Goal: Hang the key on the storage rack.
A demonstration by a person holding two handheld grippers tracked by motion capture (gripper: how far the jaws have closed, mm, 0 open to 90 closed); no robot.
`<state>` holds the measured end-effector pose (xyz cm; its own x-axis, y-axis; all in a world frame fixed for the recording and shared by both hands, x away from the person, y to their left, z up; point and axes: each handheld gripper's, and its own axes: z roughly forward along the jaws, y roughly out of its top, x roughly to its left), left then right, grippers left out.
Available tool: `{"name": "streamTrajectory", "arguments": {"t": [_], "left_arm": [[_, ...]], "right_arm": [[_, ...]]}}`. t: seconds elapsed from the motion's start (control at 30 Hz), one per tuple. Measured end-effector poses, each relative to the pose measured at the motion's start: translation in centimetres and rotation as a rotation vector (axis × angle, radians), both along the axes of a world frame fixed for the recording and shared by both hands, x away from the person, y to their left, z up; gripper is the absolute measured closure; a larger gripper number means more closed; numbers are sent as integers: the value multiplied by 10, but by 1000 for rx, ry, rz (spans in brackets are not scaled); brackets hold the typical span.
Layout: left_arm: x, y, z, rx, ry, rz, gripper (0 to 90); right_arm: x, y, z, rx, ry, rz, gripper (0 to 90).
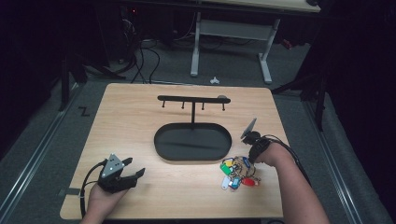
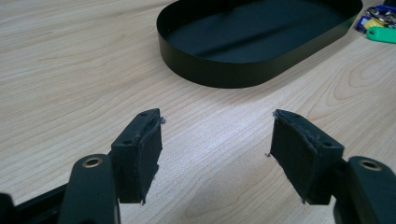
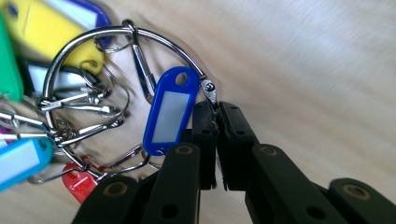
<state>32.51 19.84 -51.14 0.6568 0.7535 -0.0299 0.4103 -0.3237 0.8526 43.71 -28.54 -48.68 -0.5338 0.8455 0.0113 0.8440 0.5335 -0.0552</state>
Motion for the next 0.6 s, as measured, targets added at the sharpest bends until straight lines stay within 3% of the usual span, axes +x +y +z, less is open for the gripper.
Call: {"name": "streamTrajectory", "arguments": {"t": [0.03,0.17,0.2,0.27,0.6], "left_arm": [[0,0,0,-1,0,-1,342],[0,-2,0,0,0,-4,342],[0,-2,0,0,0,-5,343],[1,-3,0,2,1,-9,342],[-1,-3,1,0,-4,-10,342]], "right_arm": [[-5,-2,0,13,-10,32,854],[-10,-3,0,22,-27,22,849],[-10,-4,0,24,-36,45,847],[-11,-3,0,20,-30,28,845],[-7,0,-1,2,-11,44,842]]}}
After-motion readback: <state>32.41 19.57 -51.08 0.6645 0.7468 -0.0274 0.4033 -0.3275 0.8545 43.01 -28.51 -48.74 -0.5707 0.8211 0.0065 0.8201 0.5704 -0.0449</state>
